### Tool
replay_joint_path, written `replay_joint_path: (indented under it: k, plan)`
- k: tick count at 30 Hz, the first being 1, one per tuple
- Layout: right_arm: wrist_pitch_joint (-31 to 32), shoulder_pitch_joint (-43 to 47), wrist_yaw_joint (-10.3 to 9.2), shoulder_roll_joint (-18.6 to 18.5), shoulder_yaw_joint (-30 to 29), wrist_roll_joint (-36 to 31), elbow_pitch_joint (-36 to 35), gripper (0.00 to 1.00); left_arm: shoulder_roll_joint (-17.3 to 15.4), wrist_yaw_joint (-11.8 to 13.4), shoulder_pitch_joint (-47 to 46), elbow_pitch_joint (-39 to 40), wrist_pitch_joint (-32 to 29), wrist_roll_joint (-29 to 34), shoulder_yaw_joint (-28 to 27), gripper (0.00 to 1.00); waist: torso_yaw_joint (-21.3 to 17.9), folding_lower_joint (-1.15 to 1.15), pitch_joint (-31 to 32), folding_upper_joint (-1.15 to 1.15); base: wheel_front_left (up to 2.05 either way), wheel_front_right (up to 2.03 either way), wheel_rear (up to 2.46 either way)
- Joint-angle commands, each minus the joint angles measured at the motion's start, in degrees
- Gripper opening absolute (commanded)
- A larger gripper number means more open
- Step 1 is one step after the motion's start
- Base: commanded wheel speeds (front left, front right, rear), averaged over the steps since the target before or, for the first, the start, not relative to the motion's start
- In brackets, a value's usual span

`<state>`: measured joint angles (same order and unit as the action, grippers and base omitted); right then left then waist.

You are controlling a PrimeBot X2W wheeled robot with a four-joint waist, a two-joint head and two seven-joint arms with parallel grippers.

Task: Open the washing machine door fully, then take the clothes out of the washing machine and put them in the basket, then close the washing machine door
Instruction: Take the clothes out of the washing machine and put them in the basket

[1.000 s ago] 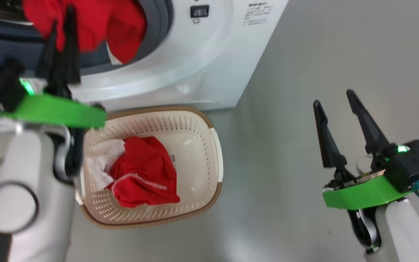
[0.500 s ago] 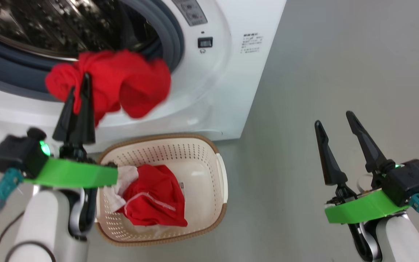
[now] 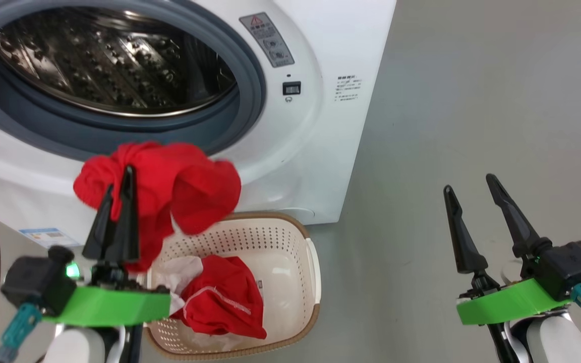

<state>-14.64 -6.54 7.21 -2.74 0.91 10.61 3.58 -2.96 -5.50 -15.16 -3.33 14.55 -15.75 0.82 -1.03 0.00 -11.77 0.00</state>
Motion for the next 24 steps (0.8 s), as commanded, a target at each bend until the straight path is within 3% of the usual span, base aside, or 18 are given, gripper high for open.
replay_joint_path:
  k: [1,10,24]
  plan:
    - [-0.4,0.2,0.28,-0.1,1.0,0.5,-1.6,1.00,-0.7,0.5,0.5,2.6,0.4,-0.2,-2.0,0.00,0.0,0.00,0.6,0.00,0.00,0.00,0.00]
    - [-0.4,1.2,0.28,-0.1,0.4,0.3,-1.9,1.00,-0.1,1.8,4.5,4.8,0.4,-0.9,-1.0,0.00,0.0,0.00,1.3,0.00,0.00,0.00,0.00]
    - [-0.4,0.6,0.28,-0.1,1.0,0.9,-1.6,1.00,0.1,1.6,3.0,-3.2,0.4,-5.8,1.5,0.00,-0.5,0.00,-0.5,0.00,0.00,0.00,0.00]
